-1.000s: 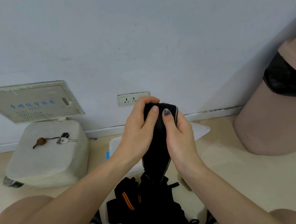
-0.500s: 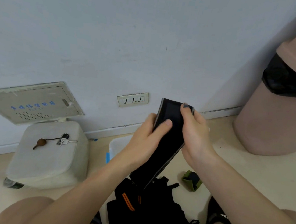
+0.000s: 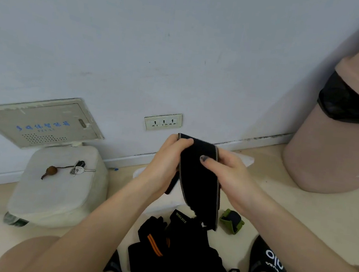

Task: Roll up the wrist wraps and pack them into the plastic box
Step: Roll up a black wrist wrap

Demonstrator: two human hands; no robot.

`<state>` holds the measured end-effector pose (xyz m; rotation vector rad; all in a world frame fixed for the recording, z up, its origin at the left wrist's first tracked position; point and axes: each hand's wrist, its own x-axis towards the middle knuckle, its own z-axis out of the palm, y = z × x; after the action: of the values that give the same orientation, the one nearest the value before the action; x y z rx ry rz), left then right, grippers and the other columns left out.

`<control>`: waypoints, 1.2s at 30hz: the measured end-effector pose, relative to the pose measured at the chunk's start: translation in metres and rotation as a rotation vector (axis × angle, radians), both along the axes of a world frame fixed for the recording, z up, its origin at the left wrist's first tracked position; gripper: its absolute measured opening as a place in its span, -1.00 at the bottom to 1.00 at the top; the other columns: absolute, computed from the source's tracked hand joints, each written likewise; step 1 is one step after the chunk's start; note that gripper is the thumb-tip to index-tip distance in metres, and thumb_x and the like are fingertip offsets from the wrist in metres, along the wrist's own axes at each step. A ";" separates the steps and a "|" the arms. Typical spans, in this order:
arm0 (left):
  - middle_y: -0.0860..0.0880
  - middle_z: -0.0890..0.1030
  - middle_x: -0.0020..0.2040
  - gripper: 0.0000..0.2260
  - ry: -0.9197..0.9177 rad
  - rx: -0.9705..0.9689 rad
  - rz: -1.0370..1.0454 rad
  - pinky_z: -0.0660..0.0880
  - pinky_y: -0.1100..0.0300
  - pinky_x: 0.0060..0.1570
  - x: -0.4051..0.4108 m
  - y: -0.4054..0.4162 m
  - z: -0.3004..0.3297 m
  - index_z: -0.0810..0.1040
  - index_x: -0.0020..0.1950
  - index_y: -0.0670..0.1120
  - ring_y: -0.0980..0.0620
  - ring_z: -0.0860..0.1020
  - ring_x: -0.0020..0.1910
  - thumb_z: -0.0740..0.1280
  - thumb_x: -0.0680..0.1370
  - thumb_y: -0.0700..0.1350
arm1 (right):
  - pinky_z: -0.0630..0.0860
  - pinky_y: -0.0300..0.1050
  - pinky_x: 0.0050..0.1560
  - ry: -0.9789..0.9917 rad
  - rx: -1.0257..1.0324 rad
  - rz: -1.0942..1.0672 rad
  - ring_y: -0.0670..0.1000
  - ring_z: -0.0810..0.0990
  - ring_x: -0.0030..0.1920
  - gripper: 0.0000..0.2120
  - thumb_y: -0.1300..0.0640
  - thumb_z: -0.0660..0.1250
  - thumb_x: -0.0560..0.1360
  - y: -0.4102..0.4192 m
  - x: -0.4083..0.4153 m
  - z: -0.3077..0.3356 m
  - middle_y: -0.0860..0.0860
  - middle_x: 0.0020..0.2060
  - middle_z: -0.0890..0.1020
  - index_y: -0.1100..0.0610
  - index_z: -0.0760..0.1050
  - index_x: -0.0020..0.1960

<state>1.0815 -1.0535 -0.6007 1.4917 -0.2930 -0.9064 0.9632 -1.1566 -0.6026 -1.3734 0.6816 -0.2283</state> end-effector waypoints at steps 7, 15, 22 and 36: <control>0.05 0.67 -0.03 -0.82 -0.172 0.219 -0.523 0.55 0.28 -0.04 -0.026 0.010 -0.010 0.55 0.14 0.02 0.11 0.63 -0.05 0.34 0.58 -0.20 | 0.67 0.10 0.05 -0.105 0.217 -0.302 0.18 0.71 0.15 -0.78 0.15 0.30 0.68 -0.030 -0.001 0.001 0.17 0.09 0.73 0.23 0.63 0.21; -0.03 0.73 0.04 -0.73 -0.114 0.104 -0.288 0.54 0.20 -0.07 -0.012 0.011 -0.014 0.58 0.26 -0.09 0.01 0.68 0.03 0.34 0.58 -0.27 | 0.62 0.02 0.10 0.020 0.256 -0.034 0.11 0.69 0.02 -0.72 0.13 0.32 0.65 -0.032 -0.012 -0.006 0.19 0.06 0.70 0.26 0.60 0.27; -0.09 0.68 0.19 -0.53 -0.047 0.080 -0.243 0.60 0.02 0.13 -0.008 0.015 -0.013 0.50 0.30 0.00 -0.04 0.67 0.15 0.34 0.38 -0.05 | 0.64 -0.05 0.01 -0.010 0.199 -0.043 0.07 0.71 -0.02 -0.82 0.32 0.34 0.60 -0.020 -0.014 -0.009 0.21 0.04 0.72 0.26 0.63 0.17; -0.06 0.72 0.05 -0.84 -0.108 0.092 -0.124 0.60 0.07 -0.01 -0.009 0.014 -0.014 0.59 0.19 -0.04 -0.02 0.71 0.04 0.35 0.62 -0.10 | 0.65 -0.01 -0.05 -0.008 0.141 -0.108 0.04 0.76 -0.05 -0.59 0.28 0.40 0.59 -0.015 -0.008 -0.002 0.07 0.03 0.75 0.04 0.45 0.39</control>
<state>1.0727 -1.0398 -0.6149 1.6245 -0.4322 -0.9494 0.9557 -1.1713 -0.6049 -1.2025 0.7525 -0.2666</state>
